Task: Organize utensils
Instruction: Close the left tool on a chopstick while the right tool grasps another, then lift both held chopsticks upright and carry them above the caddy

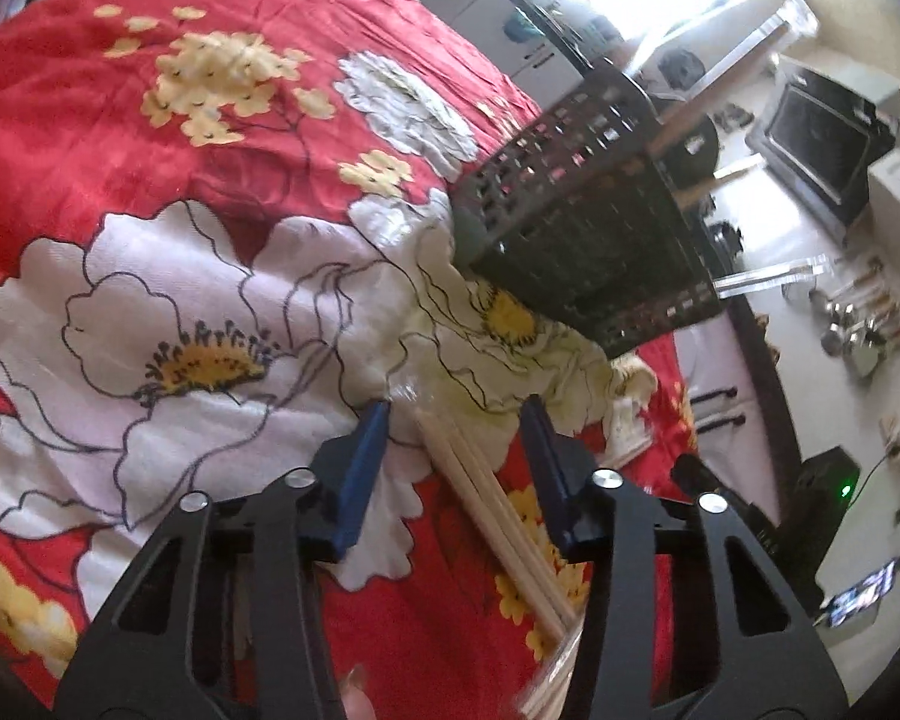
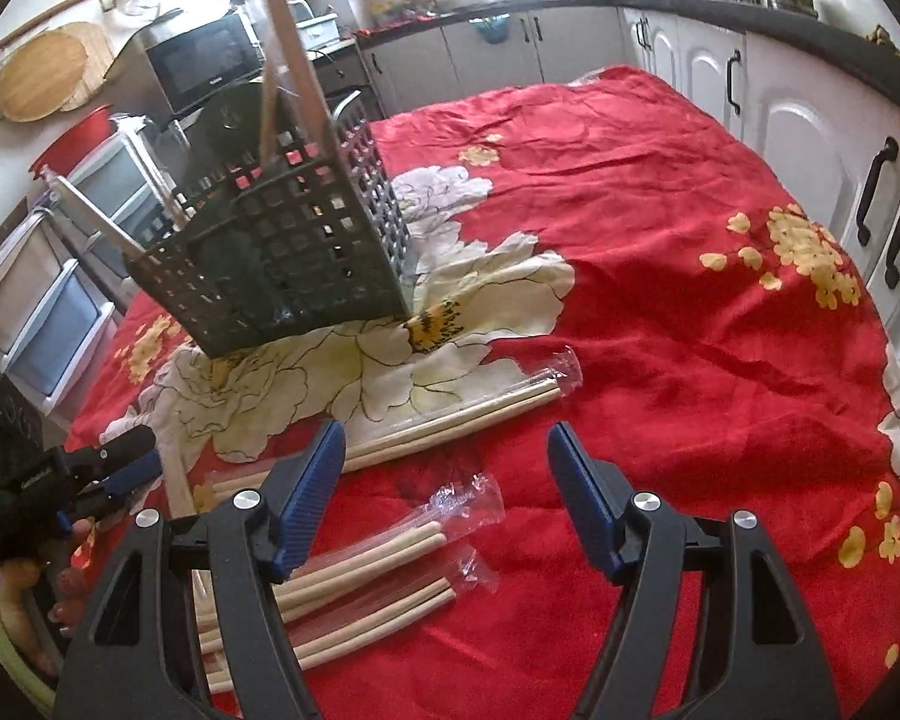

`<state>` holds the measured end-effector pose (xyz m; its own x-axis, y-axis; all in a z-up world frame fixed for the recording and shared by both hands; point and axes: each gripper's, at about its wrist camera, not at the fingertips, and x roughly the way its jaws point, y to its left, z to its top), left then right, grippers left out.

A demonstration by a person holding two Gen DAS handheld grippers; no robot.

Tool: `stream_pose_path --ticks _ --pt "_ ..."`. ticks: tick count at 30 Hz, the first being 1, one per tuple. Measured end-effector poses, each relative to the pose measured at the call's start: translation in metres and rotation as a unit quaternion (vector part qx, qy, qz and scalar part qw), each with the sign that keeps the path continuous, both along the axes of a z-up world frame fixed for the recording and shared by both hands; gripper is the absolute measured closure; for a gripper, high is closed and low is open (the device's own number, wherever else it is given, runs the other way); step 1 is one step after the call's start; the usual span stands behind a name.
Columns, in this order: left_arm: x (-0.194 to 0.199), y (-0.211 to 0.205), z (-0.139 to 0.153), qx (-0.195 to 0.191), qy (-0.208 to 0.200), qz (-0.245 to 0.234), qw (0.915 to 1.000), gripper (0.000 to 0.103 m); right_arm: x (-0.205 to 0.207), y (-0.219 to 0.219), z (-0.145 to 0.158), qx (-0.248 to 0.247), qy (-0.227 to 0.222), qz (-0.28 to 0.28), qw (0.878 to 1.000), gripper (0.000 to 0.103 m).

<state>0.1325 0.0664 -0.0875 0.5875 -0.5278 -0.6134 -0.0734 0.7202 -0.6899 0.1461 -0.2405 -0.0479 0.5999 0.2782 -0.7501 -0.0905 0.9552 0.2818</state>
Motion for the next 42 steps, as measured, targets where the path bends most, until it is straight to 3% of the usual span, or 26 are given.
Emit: stream_pose_path --ticks 7,12,18,22,27,34,42 --pt "0.008 0.008 -0.01 -0.042 0.019 0.013 0.9988 0.083 0.017 -0.009 -0.011 0.042 0.045 -0.023 0.998 0.041" --pt "0.008 0.013 -0.017 -0.057 0.027 0.018 0.9978 0.094 0.031 -0.021 -0.025 0.097 0.088 -0.054 0.99 0.051" --pt "0.01 0.016 -0.021 -0.065 0.027 0.019 0.9973 0.097 0.045 -0.032 -0.031 0.146 0.104 -0.087 0.98 0.056" --pt "0.01 0.017 -0.021 -0.07 0.027 0.019 0.997 0.098 0.052 -0.033 -0.032 0.138 0.104 -0.097 0.98 0.066" --pt "0.007 0.021 -0.02 -0.075 0.024 0.019 0.9967 0.098 0.059 -0.041 -0.035 0.142 0.104 -0.108 0.978 0.085" --pt "0.002 0.028 -0.014 -0.078 0.021 0.024 0.9965 0.098 0.057 -0.047 -0.033 0.177 0.083 -0.105 0.975 0.089" --pt "-0.001 0.042 -0.015 -0.095 0.02 0.038 0.9946 0.098 0.045 -0.03 -0.008 0.164 0.039 -0.066 0.984 0.091"
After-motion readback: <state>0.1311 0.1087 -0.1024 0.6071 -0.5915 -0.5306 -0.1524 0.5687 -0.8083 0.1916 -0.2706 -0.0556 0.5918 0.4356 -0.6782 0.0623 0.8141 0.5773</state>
